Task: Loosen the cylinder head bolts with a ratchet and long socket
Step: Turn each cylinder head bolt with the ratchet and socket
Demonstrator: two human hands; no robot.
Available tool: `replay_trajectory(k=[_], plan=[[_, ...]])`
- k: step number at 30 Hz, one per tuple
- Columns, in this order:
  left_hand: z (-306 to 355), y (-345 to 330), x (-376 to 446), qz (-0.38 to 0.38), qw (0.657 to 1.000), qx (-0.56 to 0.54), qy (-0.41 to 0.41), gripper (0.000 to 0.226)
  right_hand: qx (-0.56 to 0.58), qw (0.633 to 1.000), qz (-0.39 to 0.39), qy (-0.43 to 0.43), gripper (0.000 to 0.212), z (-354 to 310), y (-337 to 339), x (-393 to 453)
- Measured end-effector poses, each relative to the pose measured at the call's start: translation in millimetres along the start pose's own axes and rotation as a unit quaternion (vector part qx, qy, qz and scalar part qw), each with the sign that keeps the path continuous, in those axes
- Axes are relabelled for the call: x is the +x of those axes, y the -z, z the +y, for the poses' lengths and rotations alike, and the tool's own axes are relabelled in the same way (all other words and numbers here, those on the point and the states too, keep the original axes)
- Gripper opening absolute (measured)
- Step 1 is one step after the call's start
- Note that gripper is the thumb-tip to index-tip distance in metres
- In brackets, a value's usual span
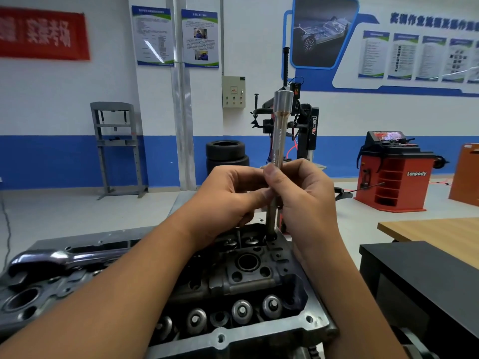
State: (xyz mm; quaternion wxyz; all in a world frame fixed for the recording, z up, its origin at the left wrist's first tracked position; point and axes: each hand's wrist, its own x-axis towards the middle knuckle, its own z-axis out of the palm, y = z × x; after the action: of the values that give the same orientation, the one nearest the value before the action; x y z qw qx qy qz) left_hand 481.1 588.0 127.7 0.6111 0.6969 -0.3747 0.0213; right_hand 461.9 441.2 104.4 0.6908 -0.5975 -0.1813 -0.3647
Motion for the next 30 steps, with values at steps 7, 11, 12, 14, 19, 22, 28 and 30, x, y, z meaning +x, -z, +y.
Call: replay_trajectory(k=[7, 11, 12, 14, 19, 22, 28, 30], plan=[[-3.6, -1.2, 1.8, 0.058, 0.997, 0.050, -0.014, 0.022, -0.020, 1.000, -0.002, -0.019, 0.022, 1.1, -2.5, -0.8], [-0.9, 0.1, 0.1, 0.023, 1.000, -0.009, 0.008, 0.021, -0.025, 1.000, 0.001, -0.004, 0.016, -0.7, -0.6, -0.8], [-0.5, -0.3, -0.3, 0.016, 1.000, -0.021, 0.008, 0.022, -0.020, 1.000, 0.000, -0.004, 0.015, -1.2, -0.6, -0.7], [0.1, -1.2, -0.7, 0.013, 1.000, -0.028, 0.005, 0.026, -0.009, 1.000, -0.004, -0.005, 0.016, -1.5, -0.9, -0.6], [-0.7, -0.8, -0.5, 0.038, 0.999, 0.017, -0.008, 0.024, -0.015, 1.000, -0.006, -0.006, 0.017, -0.9, -2.9, -1.4], [-1.1, 1.2, -0.8, 0.025, 1.000, 0.002, -0.002, 0.029, -0.022, 1.000, -0.004, 0.004, 0.017, -1.5, -1.6, -1.8], [-1.9, 1.5, -0.1, 0.008, 1.000, -0.028, 0.007, 0.026, 0.000, 1.000, -0.018, -0.011, 0.018, -2.2, -2.5, -0.7], [-2.1, 0.9, 0.2, 0.018, 1.000, -0.007, 0.000, 0.033, 0.002, 1.000, -0.022, -0.007, 0.012, -1.8, -2.3, -1.2]])
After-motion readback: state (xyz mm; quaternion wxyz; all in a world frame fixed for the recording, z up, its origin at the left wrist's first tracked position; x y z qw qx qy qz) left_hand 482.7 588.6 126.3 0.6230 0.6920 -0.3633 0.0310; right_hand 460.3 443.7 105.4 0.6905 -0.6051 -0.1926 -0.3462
